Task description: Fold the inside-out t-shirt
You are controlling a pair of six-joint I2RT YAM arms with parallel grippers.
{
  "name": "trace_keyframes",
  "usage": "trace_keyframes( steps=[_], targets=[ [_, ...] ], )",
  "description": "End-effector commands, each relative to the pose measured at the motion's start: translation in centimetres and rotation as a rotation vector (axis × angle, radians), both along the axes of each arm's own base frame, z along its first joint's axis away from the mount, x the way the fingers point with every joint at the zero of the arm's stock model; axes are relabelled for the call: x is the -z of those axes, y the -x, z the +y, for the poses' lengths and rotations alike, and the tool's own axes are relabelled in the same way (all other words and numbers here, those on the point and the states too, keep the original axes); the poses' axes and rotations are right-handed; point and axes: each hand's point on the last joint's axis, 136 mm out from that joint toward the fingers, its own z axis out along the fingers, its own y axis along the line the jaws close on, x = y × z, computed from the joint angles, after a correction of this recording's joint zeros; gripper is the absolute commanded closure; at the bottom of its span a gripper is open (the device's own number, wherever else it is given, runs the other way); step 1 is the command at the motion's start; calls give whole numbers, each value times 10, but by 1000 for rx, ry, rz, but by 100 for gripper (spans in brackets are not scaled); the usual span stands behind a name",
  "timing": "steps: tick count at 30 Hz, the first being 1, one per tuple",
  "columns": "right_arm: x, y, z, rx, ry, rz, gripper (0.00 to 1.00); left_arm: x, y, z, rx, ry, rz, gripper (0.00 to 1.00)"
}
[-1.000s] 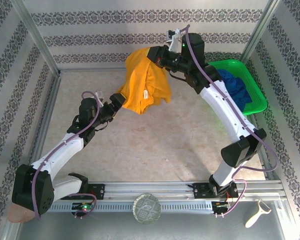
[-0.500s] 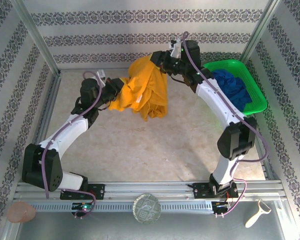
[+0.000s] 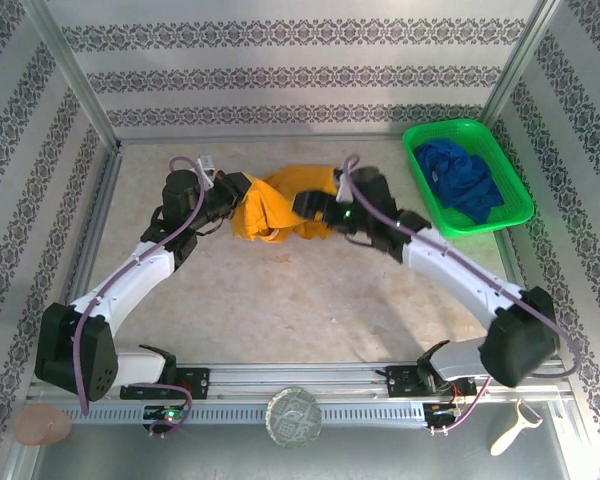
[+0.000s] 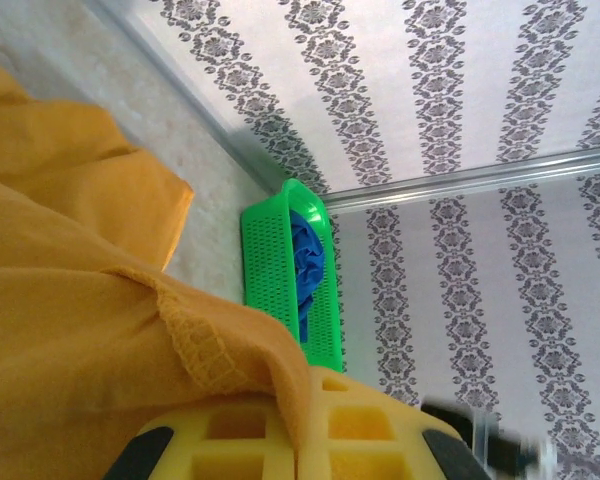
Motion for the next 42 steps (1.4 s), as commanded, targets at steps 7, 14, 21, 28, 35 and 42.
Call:
trace_keyframes(
  steps=[7, 14, 21, 28, 35, 42],
  targets=[
    [6, 25, 50, -59, 64, -168, 12, -35, 10, -23, -2, -4, -49, 100],
    [14, 5, 89, -123, 46, -140, 16, -37, 15, -34, -34, -2, -60, 100],
    [41, -21, 101, -120, 51, -75, 54, -46, 19, -35, -73, 4, -83, 100],
    [-14, -42, 28, -48, 45, -106, 100, -65, 14, -12, -117, -69, -127, 91],
    [-151, -74, -46, 14, -31, -271, 100, -69, 5, 36, -164, -192, -119, 15],
    [-252, -81, -66, 17, -110, -418, 100, -17, 14, 31, -54, -287, -27, 0]
  ],
)
